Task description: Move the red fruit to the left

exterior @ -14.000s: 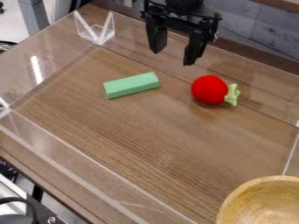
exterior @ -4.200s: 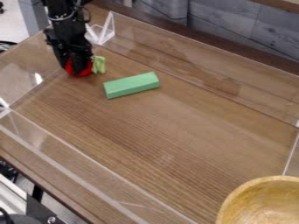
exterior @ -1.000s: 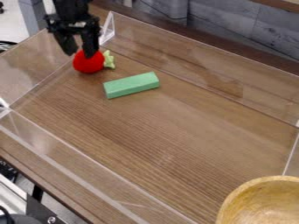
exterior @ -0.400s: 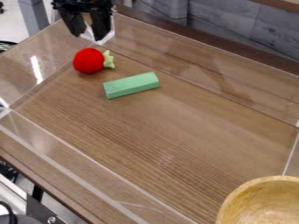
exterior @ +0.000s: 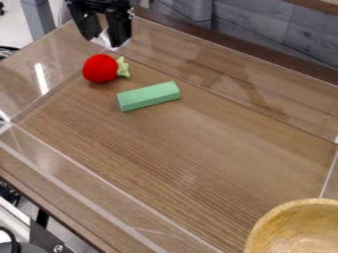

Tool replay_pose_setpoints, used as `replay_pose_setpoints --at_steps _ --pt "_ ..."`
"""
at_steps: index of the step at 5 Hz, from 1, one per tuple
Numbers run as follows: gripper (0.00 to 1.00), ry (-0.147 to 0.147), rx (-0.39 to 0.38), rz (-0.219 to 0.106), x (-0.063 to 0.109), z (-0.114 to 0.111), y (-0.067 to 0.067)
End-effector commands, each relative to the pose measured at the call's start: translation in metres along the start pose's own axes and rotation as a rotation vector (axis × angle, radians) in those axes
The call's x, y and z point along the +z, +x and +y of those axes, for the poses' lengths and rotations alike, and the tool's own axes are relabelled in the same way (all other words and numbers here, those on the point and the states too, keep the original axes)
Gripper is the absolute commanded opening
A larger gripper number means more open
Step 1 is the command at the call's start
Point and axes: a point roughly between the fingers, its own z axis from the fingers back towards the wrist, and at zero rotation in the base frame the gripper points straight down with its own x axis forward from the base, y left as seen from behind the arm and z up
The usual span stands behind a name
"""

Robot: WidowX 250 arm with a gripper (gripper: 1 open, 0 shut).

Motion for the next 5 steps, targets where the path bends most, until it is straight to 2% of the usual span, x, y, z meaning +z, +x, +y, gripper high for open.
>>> replay_pose_setpoints --at_steps 1,3,5 --pt "1.00 0.046 -0.006 -0.087 0.037 -0.002 0.004" --pt "1.00 0.049 0.072 -0.084 0.042 -0.021 -0.004" --pt "1.00 0.038 -0.020 -0.046 0.038 -0.039 0.015"
